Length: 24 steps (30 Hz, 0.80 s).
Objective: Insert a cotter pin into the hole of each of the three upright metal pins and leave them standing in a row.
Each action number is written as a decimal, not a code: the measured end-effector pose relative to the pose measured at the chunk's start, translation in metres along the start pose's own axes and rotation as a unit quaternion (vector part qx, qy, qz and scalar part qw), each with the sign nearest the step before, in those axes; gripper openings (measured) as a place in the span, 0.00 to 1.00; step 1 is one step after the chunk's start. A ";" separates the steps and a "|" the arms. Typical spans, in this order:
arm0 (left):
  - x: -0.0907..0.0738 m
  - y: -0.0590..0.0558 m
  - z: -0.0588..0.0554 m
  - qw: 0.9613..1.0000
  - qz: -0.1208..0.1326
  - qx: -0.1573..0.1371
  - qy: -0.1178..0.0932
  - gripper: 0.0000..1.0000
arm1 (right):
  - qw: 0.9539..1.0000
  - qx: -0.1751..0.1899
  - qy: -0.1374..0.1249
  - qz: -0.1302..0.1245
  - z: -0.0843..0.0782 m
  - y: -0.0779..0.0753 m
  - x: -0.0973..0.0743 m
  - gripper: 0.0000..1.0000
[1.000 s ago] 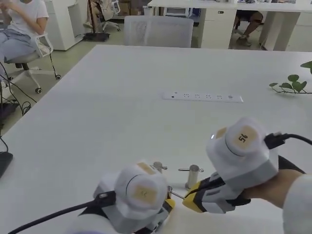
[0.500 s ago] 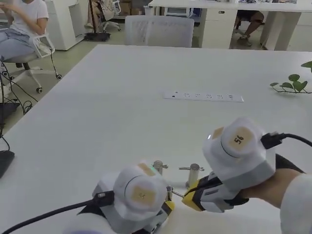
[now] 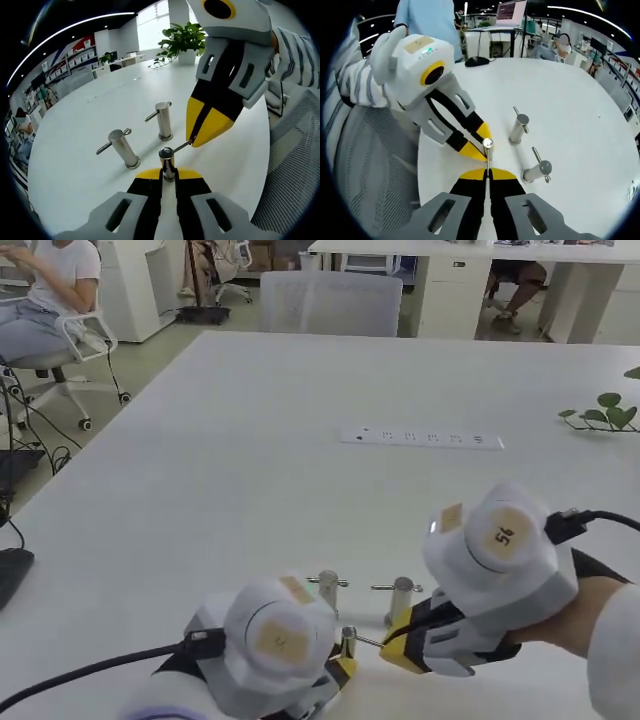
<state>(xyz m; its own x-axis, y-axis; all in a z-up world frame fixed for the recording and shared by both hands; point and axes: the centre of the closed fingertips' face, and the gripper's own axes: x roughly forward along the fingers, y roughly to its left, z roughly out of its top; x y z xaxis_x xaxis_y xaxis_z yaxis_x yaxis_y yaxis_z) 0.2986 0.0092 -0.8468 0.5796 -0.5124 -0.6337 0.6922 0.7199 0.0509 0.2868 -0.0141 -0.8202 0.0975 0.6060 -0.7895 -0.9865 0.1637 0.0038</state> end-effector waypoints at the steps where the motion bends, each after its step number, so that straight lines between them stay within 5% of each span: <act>1: 0.000 0.000 0.000 1.000 -0.001 0.000 -0.001 0.07 | 1.000 -0.004 0.000 0.002 0.000 0.000 0.000 0.02; 6: -0.001 0.000 0.000 1.000 -0.001 -0.002 -0.002 0.07 | 0.999 -0.029 0.008 0.014 -0.002 0.001 -0.002 0.02; 24: 0.000 -0.002 0.000 1.000 0.003 -0.013 0.004 0.07 | 1.000 -0.013 0.015 0.014 0.003 0.001 0.004 0.02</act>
<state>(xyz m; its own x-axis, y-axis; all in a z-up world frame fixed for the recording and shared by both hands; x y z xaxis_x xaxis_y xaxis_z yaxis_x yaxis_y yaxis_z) 0.2975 0.0074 -0.8470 0.5812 -0.5041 -0.6388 0.6766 0.7355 0.0353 0.2870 -0.0096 -0.8212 0.0667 0.5858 -0.8077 -0.9919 0.1263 0.0097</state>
